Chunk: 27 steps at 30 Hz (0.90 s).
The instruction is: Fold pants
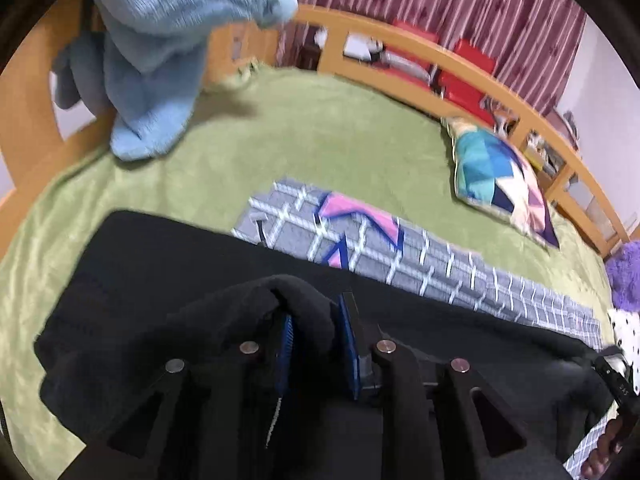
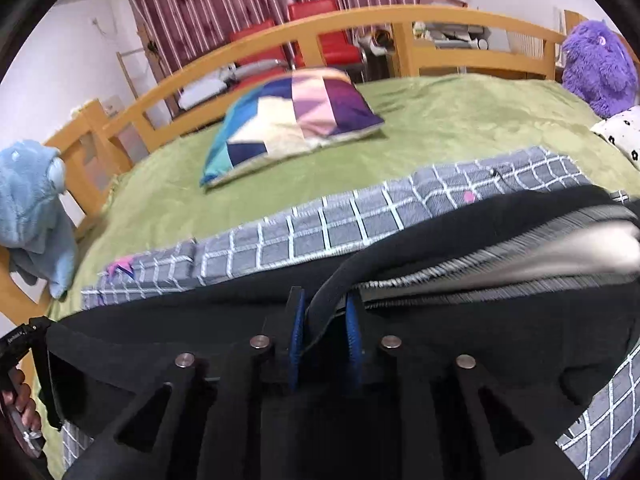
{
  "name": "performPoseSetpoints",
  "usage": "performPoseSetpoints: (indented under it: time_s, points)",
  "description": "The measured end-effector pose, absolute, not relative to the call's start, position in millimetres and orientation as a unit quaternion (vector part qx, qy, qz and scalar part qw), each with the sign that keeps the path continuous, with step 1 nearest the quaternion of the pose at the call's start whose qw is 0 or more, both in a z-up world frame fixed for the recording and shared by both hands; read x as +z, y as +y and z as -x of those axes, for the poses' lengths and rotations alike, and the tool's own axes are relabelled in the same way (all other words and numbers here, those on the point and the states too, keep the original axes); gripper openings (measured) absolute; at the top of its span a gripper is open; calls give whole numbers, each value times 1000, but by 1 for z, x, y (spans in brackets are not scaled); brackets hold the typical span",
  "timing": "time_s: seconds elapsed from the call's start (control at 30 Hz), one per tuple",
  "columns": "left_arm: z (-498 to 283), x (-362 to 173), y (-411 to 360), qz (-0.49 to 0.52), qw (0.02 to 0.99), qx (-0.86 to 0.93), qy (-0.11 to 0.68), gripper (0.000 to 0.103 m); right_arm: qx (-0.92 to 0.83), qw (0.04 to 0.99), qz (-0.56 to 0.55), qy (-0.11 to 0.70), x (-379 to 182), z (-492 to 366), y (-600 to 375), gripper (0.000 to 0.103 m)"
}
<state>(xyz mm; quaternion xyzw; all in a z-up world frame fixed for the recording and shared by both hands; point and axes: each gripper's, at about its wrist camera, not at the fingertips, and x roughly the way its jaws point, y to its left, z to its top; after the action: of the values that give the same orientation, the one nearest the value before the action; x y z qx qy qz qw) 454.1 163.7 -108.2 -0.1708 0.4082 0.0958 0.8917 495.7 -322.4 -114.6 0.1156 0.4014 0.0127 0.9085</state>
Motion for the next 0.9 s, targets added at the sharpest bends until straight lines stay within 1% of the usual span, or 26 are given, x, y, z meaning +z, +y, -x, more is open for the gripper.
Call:
performPoseSetpoints:
  time_s: [0.03,0.07,0.1,0.13,0.17,0.23,0.33,0.43,0.5,0.53,0.57,0.7,0.9]
  points:
    - [-453,-111,160,165,892,95,410,27,15,908,-114,403,-119,-493,-321,21]
    - [-449,-111,155,155,894,96,409,33,17,907,-111,405,-121,-490,-320,24]
    - [-446,-110,151,144,897,98,407,50,19,906,-109,408,-123,-487,-318,26]
    - [-440,-107,146,129,902,99,400,64,19,904,-105,413,-125,-482,-317,30]
    - [-433,-103,143,120,907,99,391,67,18,903,-102,416,-127,-475,-318,31]
    - [-414,-95,135,97,916,97,377,68,13,902,-100,420,-128,-459,-320,33]
    - [-390,-91,135,94,914,85,385,72,5,898,-103,428,-134,-431,-328,44]
    - [-351,-104,143,121,905,81,399,76,-6,895,-99,434,-142,-396,-338,49]
    - [-332,-117,150,142,897,84,409,76,-18,896,-94,434,-147,-377,-344,56]
    - [-322,-127,154,160,891,82,416,76,-23,894,-100,435,-152,-365,-351,61]
    - [-316,-135,157,172,886,81,422,76,-25,893,-108,437,-157,-358,-356,63]
    - [-302,-173,172,238,861,68,444,76,-42,878,-130,458,-178,-345,-375,63]
    - [-307,-197,179,300,854,47,423,76,-40,866,-193,459,-196,-344,-398,63]
